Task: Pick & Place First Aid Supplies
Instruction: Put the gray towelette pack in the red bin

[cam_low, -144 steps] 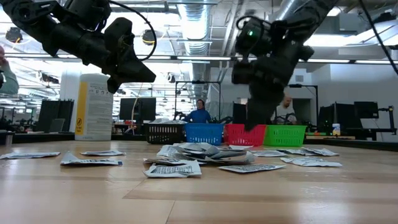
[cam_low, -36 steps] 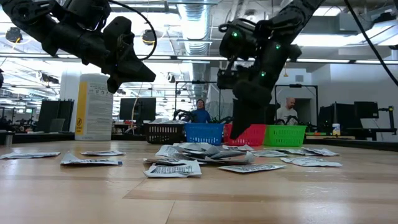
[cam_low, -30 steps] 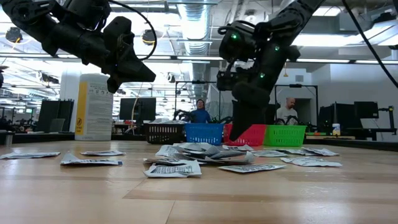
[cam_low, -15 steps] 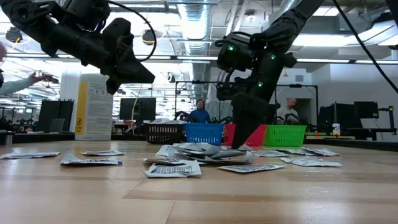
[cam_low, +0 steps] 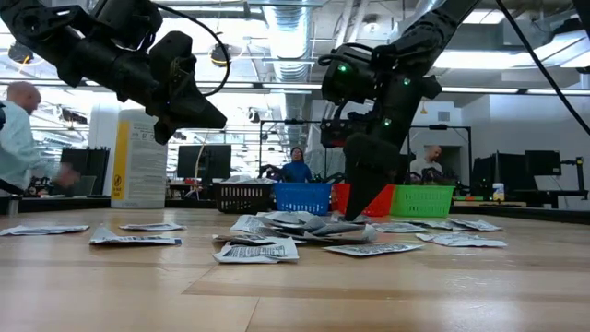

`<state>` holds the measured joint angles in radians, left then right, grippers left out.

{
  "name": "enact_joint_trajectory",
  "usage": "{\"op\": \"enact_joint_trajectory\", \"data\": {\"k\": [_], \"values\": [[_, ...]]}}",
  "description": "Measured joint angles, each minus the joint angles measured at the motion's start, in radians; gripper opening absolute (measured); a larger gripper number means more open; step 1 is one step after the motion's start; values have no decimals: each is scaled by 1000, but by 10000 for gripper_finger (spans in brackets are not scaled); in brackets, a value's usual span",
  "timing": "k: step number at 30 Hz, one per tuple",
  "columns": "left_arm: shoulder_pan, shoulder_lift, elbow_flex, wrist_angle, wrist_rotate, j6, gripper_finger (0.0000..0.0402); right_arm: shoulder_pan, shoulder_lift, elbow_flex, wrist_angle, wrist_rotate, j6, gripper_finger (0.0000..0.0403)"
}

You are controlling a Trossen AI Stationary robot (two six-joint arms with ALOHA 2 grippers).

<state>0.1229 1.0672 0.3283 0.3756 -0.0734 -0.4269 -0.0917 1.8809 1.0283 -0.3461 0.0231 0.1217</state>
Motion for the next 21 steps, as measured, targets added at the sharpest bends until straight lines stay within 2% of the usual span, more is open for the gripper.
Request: {"op": "enact_joint_trajectory", "data": {"k": [9,16,21], "values": [[0,0,0,0,0,-1,43,-1,12,121,-151,-23,-29,5],[0,0,0,0,0,-1,43,-18,8,329,-325,-22,-100,3],[0,0,0,10,-2,2,43,-54,7,543,-416,-23,-97,4]]}}
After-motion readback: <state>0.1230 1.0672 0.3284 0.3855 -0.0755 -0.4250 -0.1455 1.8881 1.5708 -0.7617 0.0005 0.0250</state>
